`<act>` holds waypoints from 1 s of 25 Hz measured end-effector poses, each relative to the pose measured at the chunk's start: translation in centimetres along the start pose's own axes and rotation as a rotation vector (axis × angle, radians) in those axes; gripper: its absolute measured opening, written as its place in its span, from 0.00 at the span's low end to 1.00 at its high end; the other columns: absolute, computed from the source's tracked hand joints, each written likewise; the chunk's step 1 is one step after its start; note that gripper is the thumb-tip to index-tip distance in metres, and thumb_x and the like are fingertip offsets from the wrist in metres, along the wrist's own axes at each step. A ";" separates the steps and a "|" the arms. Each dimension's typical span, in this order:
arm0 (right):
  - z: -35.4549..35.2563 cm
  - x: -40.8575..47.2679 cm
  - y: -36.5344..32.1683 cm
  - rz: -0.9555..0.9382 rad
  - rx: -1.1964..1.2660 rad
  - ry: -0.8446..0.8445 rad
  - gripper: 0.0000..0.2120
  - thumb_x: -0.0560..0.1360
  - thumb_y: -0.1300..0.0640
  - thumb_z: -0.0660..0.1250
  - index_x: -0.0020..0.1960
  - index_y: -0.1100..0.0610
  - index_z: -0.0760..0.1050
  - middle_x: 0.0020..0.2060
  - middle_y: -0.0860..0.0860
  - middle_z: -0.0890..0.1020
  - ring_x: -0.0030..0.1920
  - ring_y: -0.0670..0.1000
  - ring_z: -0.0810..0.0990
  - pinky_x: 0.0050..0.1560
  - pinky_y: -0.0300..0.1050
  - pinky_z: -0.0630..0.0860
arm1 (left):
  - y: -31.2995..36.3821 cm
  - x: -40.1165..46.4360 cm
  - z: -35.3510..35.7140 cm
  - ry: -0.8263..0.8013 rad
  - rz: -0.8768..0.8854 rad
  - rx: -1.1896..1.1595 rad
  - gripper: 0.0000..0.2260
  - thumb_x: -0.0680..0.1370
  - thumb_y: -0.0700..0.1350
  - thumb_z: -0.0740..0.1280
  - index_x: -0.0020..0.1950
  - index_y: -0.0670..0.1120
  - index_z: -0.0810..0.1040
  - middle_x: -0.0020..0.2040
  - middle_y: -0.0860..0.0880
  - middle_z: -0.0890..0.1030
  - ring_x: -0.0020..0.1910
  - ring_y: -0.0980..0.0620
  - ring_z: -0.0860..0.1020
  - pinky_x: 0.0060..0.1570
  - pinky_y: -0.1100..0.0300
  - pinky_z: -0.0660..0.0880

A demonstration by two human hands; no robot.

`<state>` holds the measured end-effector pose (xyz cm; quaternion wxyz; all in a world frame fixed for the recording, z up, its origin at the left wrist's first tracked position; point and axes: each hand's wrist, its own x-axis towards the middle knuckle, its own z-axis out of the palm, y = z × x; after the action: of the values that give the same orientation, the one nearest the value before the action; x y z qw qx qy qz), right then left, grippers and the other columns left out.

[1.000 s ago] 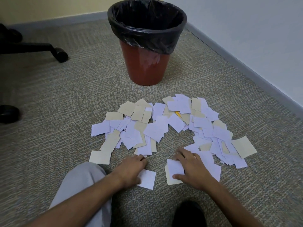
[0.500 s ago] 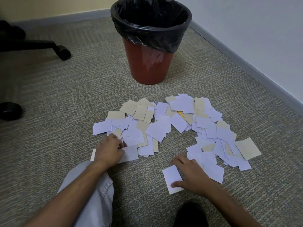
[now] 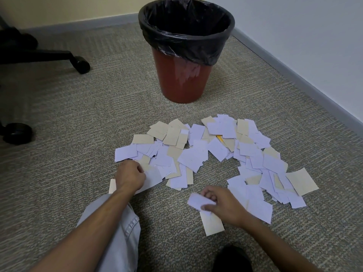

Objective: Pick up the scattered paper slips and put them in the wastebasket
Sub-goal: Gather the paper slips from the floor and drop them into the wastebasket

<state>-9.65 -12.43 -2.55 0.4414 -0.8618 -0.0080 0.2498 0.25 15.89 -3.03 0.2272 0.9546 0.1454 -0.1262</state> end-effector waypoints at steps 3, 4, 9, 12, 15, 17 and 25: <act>-1.8 2.9 -1.6 -0.039 0.106 0.203 0.05 0.73 0.60 0.72 0.47 0.53 0.80 0.39 0.48 0.82 0.37 0.44 0.79 0.36 0.37 0.73 | 0.5 -0.7 -0.6 0.039 -0.018 -0.113 0.05 0.69 0.40 0.71 0.34 0.48 0.79 0.37 0.46 0.82 0.41 0.43 0.79 0.42 0.54 0.77; -2.5 3.9 -2.1 -0.062 0.093 0.290 0.04 0.74 0.59 0.71 0.48 0.55 0.80 0.39 0.50 0.82 0.37 0.45 0.79 0.36 0.36 0.72 | 0.7 -0.9 -0.8 0.052 -0.007 -0.164 0.04 0.70 0.40 0.70 0.36 0.48 0.78 0.37 0.47 0.82 0.40 0.44 0.79 0.41 0.54 0.76; -3.1 8.0 -4.5 -0.249 -0.446 0.546 0.07 0.78 0.54 0.65 0.53 0.55 0.78 0.38 0.53 0.83 0.38 0.55 0.80 0.34 0.45 0.70 | 1.9 -1.5 -1.1 0.152 0.153 -0.383 0.04 0.74 0.38 0.68 0.47 0.46 0.76 0.44 0.48 0.79 0.40 0.48 0.75 0.38 0.57 0.68; -1.2 9.5 -5.1 -0.455 -0.670 0.637 0.04 0.73 0.59 0.70 0.48 0.55 0.80 0.34 0.52 0.83 0.36 0.56 0.81 0.34 0.44 0.71 | 1.9 -1.2 -0.7 0.198 0.151 -0.491 0.07 0.75 0.38 0.68 0.51 0.48 0.75 0.46 0.49 0.79 0.37 0.48 0.76 0.41 0.55 0.74; 0.4 10.9 -4.9 -0.657 -0.833 0.649 0.11 0.65 0.62 0.75 0.47 0.55 0.82 0.41 0.49 0.86 0.40 0.52 0.83 0.38 0.42 0.74 | 1.8 -1.1 -0.9 0.325 0.167 -0.525 0.08 0.75 0.37 0.66 0.52 0.46 0.75 0.48 0.48 0.79 0.41 0.44 0.78 0.43 0.52 0.76; 1.2 11.9 -4.7 -0.712 -0.933 0.570 0.16 0.63 0.61 0.77 0.50 0.55 0.83 0.48 0.50 0.86 0.44 0.50 0.84 0.42 0.41 0.76 | 2.0 -1.0 -1.1 0.423 0.177 -0.489 0.07 0.76 0.36 0.63 0.52 0.42 0.76 0.50 0.46 0.79 0.46 0.47 0.76 0.45 0.55 0.71; 3.4 12.5 -5.1 -0.549 -1.124 0.245 0.38 0.68 0.31 0.65 0.67 0.57 0.73 0.65 0.56 0.78 0.61 0.56 0.78 0.57 0.52 0.75 | 2.1 -0.6 -1.1 0.492 0.168 -0.375 0.08 0.76 0.34 0.61 0.49 0.39 0.79 0.50 0.43 0.78 0.47 0.47 0.75 0.46 0.61 0.64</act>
<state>0.83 -3.77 -5.59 -0.0327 -0.9507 -0.3081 -0.0152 0.62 14.52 -1.06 0.3670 0.9066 0.1372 0.1568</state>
